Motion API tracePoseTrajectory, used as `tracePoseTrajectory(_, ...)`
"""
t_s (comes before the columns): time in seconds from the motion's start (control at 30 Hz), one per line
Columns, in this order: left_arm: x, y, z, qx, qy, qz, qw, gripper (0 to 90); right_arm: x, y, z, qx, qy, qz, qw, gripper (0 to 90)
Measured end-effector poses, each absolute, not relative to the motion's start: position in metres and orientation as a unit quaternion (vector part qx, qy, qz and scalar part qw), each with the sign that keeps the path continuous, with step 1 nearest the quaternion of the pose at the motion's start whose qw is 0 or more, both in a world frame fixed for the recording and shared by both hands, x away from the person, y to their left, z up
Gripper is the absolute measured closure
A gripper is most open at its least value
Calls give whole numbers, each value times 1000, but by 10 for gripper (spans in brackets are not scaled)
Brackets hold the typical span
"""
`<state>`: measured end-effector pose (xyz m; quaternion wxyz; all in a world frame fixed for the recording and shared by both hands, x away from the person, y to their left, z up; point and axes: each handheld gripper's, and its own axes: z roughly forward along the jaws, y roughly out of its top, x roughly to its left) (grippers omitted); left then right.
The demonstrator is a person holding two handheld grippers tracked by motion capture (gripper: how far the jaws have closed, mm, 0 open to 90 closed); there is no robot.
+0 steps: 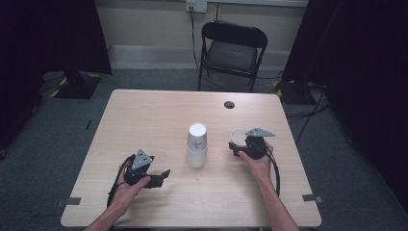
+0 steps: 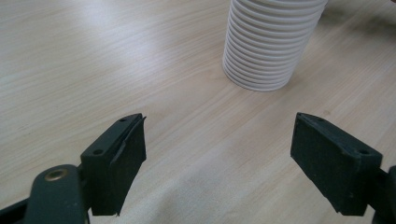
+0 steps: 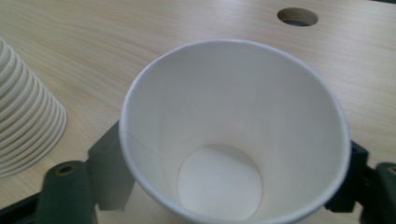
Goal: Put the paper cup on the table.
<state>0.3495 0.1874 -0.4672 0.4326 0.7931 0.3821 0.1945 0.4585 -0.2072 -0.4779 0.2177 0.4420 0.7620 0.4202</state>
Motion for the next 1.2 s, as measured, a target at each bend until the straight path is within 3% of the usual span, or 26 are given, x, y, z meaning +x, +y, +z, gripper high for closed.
tracePoseTrajectory(0.13,350,187,-467,792,383,194,434,179,459,-207,-478,444,761,424,210,145)
tracePoseTrajectory(0.73,350,190,-467,790,389,197,431,173,453,-212,-474,450,768,415,188,142)
tracePoseTrajectory(1.2,348,193,-465,785,387,200,441,170,436,-225,-462,447,768,411,203,143)
